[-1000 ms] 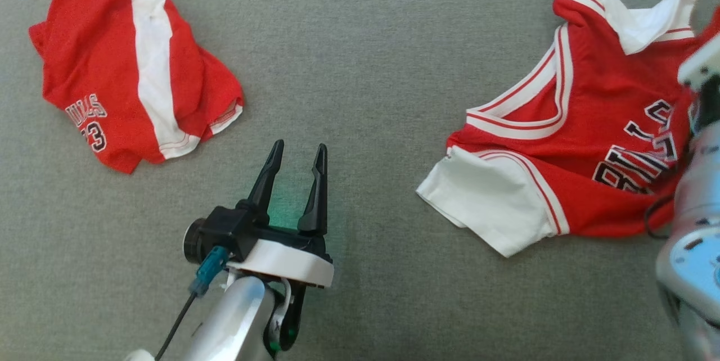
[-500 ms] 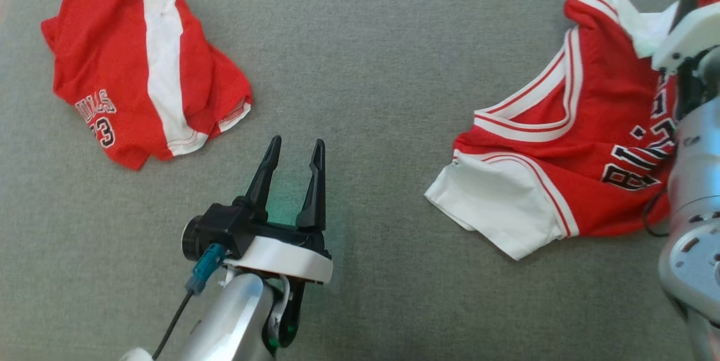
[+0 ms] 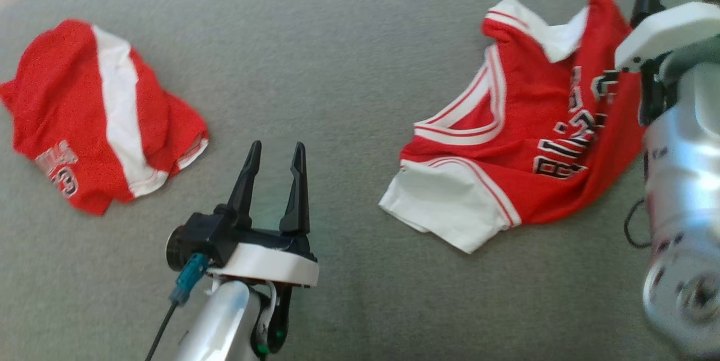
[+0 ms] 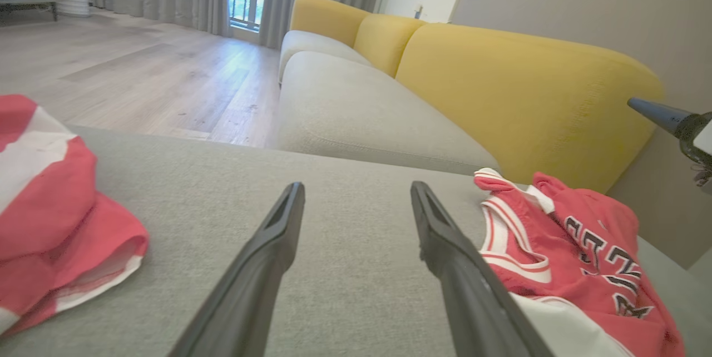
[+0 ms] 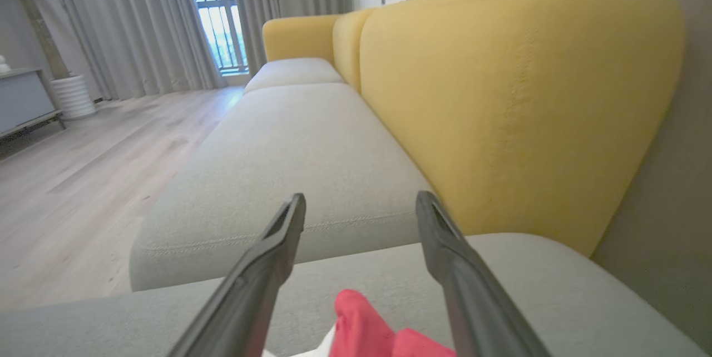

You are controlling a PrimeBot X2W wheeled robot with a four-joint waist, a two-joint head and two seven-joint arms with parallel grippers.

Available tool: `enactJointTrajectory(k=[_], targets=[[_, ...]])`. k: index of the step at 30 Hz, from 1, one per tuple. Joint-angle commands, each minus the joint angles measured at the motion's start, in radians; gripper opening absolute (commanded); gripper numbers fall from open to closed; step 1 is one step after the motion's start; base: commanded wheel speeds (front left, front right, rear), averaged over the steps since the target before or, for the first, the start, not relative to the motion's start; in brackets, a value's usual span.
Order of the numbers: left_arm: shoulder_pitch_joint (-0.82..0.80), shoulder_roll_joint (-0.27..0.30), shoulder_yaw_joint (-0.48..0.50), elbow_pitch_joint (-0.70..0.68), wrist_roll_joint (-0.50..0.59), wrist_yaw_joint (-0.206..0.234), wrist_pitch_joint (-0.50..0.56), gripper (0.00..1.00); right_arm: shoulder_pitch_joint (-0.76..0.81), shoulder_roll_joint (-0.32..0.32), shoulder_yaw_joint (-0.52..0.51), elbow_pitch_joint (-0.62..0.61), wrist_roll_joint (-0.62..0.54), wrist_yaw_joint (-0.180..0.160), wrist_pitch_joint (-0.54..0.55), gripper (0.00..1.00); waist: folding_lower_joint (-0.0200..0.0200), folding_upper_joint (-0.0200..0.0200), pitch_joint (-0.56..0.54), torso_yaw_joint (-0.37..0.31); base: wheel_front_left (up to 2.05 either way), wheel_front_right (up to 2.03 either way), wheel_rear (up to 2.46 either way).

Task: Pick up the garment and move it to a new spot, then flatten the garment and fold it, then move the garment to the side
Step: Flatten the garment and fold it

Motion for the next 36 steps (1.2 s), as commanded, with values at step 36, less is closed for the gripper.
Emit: enactJointTrajectory(k=[36], targets=[[-0.095,0.003,-0.167,0.21,0.035,-0.093,0.054,1.0,0.882,0.009,0.5,-0.915,0.494,-0.001,0.051,1.0,0.0001,0.0,-0.038,-0.129,0.0,0.0,0.0]])
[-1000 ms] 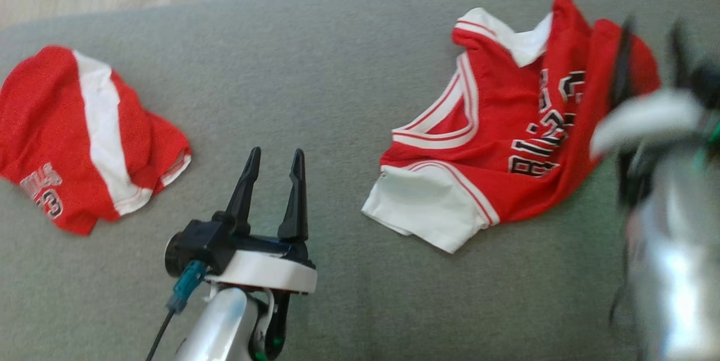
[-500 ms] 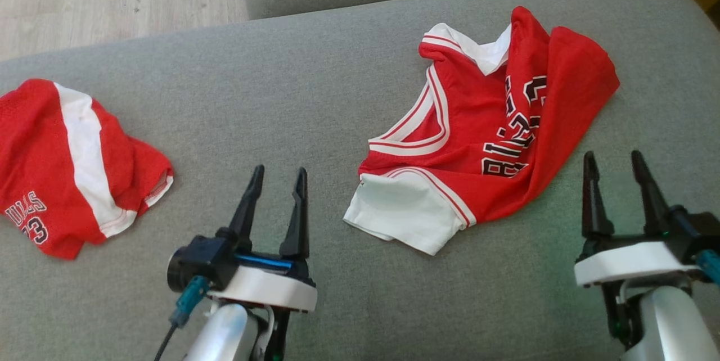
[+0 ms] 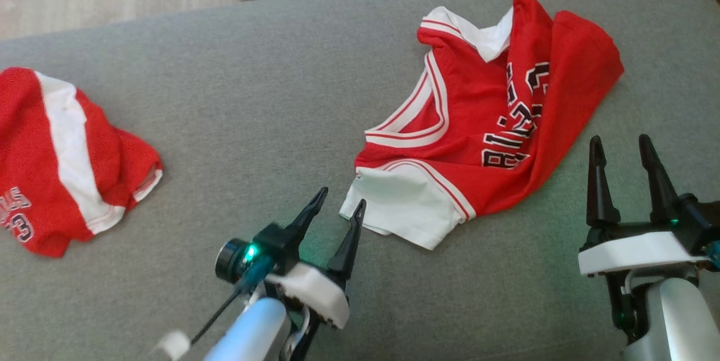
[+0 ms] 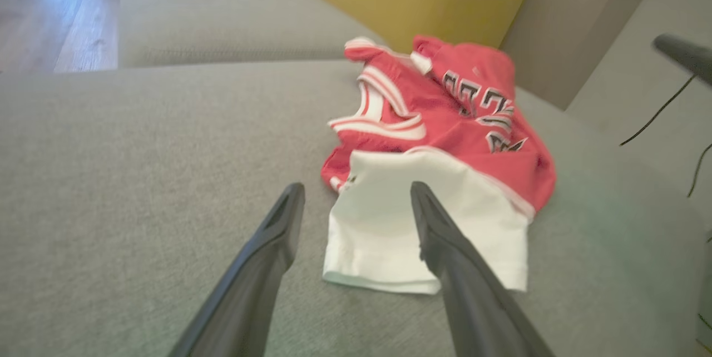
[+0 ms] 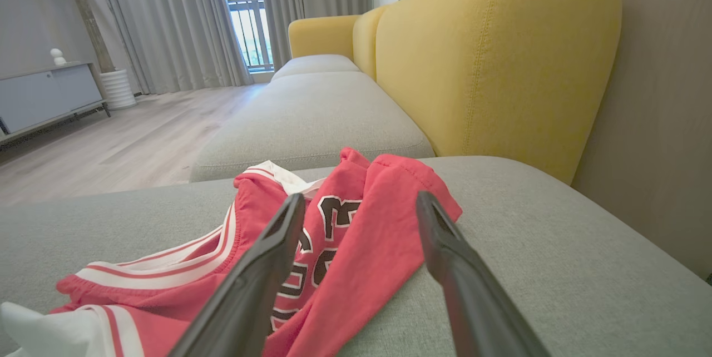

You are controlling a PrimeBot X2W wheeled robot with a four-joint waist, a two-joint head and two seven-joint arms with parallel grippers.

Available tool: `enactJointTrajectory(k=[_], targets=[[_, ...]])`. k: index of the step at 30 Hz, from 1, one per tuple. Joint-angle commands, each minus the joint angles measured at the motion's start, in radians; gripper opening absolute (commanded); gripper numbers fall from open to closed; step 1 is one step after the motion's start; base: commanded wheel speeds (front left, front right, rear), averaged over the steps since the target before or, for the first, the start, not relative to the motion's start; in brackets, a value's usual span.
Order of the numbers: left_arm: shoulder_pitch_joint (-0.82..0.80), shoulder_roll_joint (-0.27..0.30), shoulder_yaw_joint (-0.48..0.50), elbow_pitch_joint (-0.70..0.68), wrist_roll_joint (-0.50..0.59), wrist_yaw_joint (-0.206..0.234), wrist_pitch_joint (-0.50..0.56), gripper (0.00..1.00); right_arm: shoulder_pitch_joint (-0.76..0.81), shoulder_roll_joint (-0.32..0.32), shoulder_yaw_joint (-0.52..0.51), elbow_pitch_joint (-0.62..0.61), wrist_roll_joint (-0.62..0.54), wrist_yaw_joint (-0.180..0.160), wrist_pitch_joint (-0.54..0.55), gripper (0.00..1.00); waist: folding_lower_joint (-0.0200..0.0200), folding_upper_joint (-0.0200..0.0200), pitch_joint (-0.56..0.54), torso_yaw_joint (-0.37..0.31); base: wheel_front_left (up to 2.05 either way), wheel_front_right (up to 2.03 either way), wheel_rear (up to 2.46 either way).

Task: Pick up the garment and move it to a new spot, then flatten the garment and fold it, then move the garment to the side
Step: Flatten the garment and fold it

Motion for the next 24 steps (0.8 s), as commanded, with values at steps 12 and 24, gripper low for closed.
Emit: enactJointTrajectory(k=[12,24], targets=[[-0.149,0.002,-0.077,0.208,-0.023,0.051,0.159,1.0,-0.045,0.005,0.025,-0.034,0.01,-0.001,-0.002,1.0,0.0,0.0,0.043,-0.06,0.0,0.0,0.0],[-0.173,0.002,-0.045,0.14,-0.143,0.064,-0.02,0.0,-0.098,0.005,-0.06,0.014,-0.064,-0.001,0.074,1.0,0.0,0.0,0.036,-0.015,0.0,0.0,0.0]])
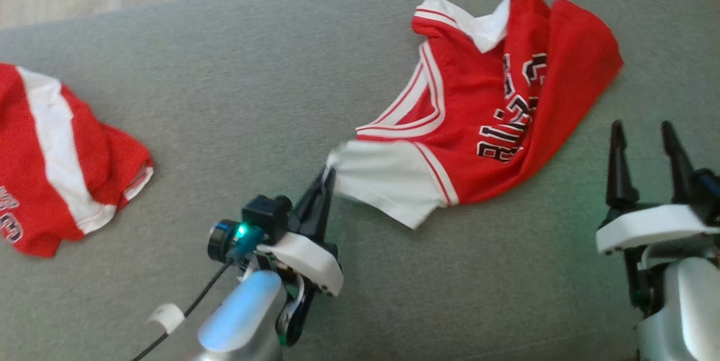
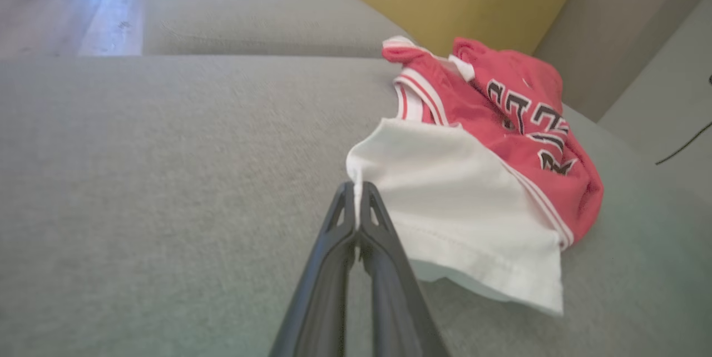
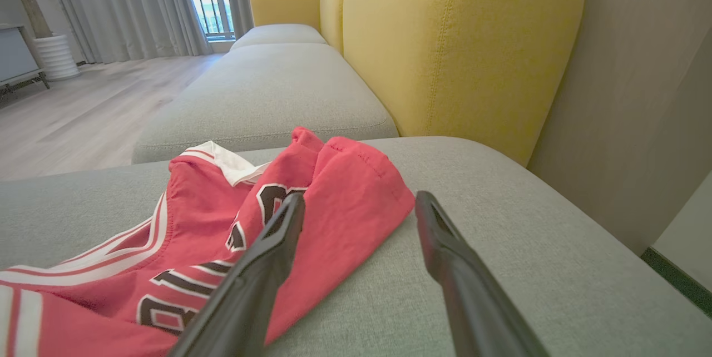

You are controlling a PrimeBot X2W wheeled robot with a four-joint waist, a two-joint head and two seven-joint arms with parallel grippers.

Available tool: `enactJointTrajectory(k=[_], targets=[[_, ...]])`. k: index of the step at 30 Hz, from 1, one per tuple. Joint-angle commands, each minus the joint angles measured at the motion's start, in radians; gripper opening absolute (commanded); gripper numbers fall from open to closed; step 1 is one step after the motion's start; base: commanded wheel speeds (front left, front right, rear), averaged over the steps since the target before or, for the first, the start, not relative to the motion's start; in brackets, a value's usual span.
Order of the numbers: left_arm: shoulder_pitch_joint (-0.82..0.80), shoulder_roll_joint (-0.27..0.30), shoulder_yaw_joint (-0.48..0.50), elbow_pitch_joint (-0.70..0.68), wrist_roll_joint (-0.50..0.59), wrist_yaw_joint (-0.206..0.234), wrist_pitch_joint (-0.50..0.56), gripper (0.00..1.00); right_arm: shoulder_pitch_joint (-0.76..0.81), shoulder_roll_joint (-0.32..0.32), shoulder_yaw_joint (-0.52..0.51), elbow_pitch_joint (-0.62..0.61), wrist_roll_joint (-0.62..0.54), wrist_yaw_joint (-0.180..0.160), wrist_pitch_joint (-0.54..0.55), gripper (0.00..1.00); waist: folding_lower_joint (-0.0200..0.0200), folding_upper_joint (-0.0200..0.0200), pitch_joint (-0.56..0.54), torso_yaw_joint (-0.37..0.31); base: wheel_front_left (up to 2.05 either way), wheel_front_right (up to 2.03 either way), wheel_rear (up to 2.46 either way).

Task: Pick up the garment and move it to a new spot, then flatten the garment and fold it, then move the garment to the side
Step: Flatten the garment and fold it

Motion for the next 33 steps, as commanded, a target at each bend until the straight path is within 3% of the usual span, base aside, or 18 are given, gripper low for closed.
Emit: enactJointTrajectory(k=[1,9,16,25,33], targets=[[-0.03,0.004,0.039,-0.032,-0.004,0.011,-0.014,0.0,-0.032,-0.008,0.016,-0.027,-0.006,-0.001,0.002,1.0,-0.0001,0.0,-0.002,0.012,0.0,0.0,0.0],[-0.01,0.005,0.179,-0.19,0.04,0.048,-0.039,0.0,-0.058,-0.003,-0.079,0.006,-0.059,-0.001,0.081,1.0,-0.0001,0.0,0.009,0.074,0.0,0.0,0.0],[0.046,0.005,0.307,-0.303,0.097,0.069,-0.039,0.0,-0.103,-0.002,-0.157,0.088,-0.036,-0.001,0.115,1.0,-0.0001,0.0,0.037,0.092,0.0,0.0,0.0],[0.055,0.004,0.311,-0.314,0.115,0.054,-0.04,0.0,-0.206,-0.002,-0.198,0.262,0.004,-0.001,0.111,1.0,-0.0001,0.0,0.07,0.102,0.0,0.0,0.0],[0.038,0.004,0.28,-0.322,0.106,0.055,-0.04,0.0,-0.343,-0.002,-0.252,0.456,-0.031,-0.001,0.102,1.0,-0.0001,0.0,0.101,0.117,0.0,0.0,0.0]])
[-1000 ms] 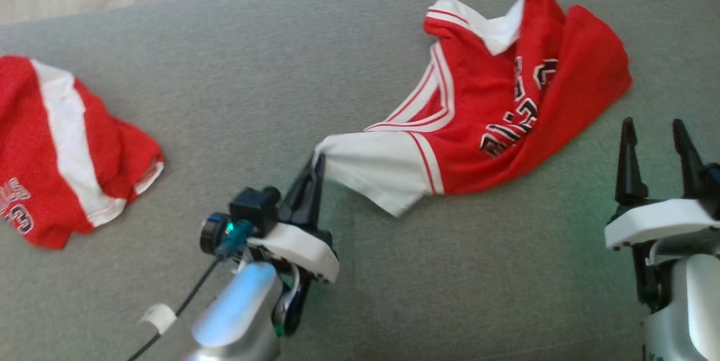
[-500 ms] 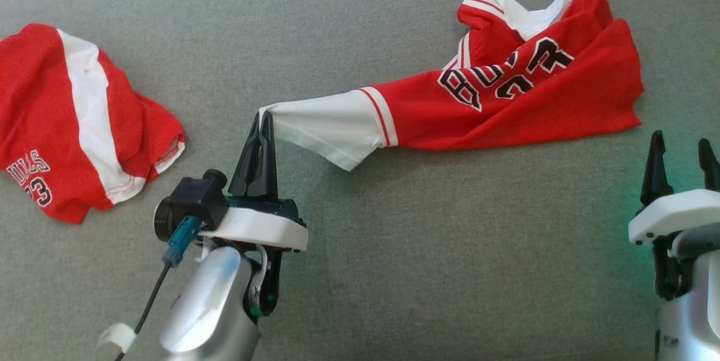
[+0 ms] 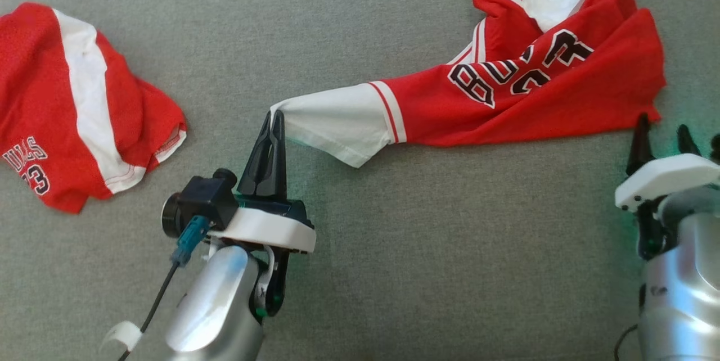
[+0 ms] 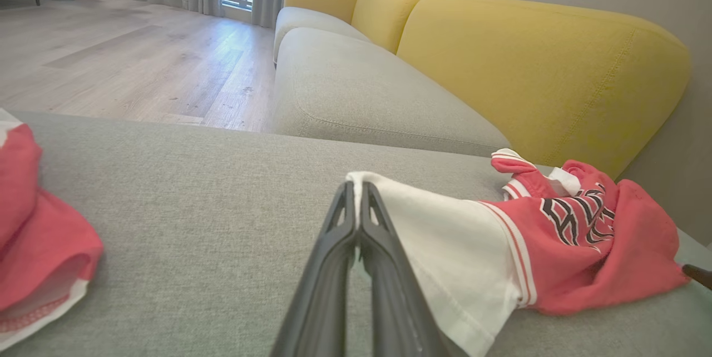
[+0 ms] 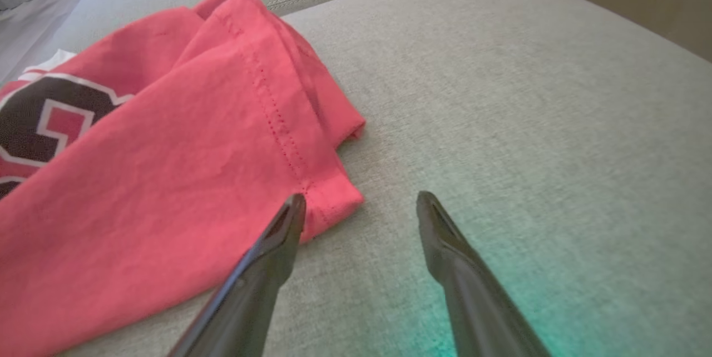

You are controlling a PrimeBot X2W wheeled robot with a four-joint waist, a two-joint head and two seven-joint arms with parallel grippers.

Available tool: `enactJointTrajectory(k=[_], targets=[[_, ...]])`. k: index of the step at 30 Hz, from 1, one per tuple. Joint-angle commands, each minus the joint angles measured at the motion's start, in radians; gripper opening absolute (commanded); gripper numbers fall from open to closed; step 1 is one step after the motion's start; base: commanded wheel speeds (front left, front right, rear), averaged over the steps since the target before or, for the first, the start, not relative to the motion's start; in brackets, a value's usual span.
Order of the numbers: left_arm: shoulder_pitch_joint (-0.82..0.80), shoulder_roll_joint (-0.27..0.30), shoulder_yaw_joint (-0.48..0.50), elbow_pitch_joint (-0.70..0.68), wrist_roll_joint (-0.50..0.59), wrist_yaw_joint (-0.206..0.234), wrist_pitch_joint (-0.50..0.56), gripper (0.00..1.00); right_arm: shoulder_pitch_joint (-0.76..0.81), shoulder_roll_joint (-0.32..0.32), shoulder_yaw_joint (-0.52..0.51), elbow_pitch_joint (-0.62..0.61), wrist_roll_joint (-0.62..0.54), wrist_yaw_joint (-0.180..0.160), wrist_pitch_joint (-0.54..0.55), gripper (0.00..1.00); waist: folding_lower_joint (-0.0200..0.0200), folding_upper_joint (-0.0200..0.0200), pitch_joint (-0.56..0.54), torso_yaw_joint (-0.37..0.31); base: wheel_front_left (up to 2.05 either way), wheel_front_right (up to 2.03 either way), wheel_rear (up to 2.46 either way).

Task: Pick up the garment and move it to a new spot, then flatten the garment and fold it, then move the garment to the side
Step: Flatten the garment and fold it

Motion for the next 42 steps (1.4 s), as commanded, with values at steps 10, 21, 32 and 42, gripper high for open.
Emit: enactJointTrajectory(k=[10,21,32,42], targets=[[-0.045,0.005,0.005,-0.024,-0.006,0.003,-0.01,0.0,-0.088,-0.005,0.003,0.11,-0.047,-0.001,-0.051,1.0,-0.0001,0.0,0.016,0.011,0.0,0.0,0.0],[-0.032,0.005,0.022,-0.011,-0.006,0.002,-0.01,0.0,-0.108,-0.005,0.012,0.183,-0.072,-0.001,-0.124,0.0,-0.0001,0.0,-0.019,-0.013,0.0,0.0,0.0],[0.0,0.005,0.097,-0.08,-0.124,-0.023,-0.01,0.0,-0.057,-0.005,0.193,-0.022,0.046,-0.001,-0.192,0.0,-0.0001,0.0,-0.131,-0.082,0.0,0.0,0.0],[-0.123,0.009,0.178,-0.217,-0.178,-0.013,-0.005,0.0,-0.025,-0.045,0.331,-0.459,0.138,-0.001,-0.077,0.0,-0.0001,0.0,-0.228,-0.113,0.0,0.0,0.0]])
